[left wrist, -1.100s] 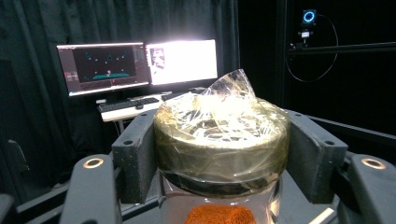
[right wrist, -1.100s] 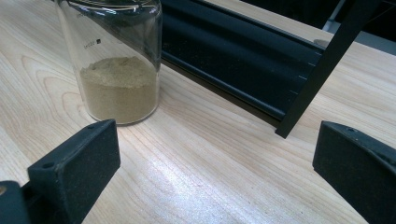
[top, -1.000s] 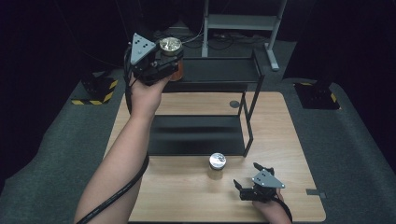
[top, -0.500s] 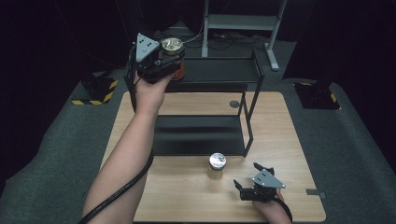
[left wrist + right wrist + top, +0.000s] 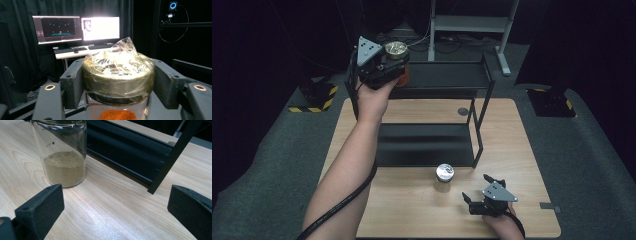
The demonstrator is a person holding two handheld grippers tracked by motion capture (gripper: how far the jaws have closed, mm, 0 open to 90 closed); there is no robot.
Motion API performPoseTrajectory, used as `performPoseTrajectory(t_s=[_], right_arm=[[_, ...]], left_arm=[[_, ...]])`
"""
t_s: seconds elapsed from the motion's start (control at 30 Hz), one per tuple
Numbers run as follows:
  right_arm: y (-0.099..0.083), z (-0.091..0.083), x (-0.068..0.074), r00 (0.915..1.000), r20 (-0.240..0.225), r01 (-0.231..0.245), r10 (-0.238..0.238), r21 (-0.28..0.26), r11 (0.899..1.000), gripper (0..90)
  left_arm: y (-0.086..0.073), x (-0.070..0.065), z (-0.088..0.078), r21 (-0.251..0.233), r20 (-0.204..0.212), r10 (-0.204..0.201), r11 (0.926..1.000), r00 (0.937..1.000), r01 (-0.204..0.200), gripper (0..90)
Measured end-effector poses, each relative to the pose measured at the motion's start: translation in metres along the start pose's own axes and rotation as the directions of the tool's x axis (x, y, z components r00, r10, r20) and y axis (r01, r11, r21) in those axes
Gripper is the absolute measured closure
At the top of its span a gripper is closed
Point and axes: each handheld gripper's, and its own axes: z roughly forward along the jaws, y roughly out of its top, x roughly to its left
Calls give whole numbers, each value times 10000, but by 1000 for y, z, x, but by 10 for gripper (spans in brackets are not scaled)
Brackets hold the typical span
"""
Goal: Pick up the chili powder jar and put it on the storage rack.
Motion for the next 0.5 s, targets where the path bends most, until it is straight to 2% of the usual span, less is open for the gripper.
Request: performPoseTrajectory(t_s=[0.23,0.5], right_arm=[[0,0,0,10000,-3,-6,6,-7,10000,0],[-1,0,0,10000,0,-26,26,-36,10000,0]], left_arm=[[-2,2,1,-40,37,-148,9999,9999,148,332],[3,3,1,139,92,-117,9998,9999,116,328]])
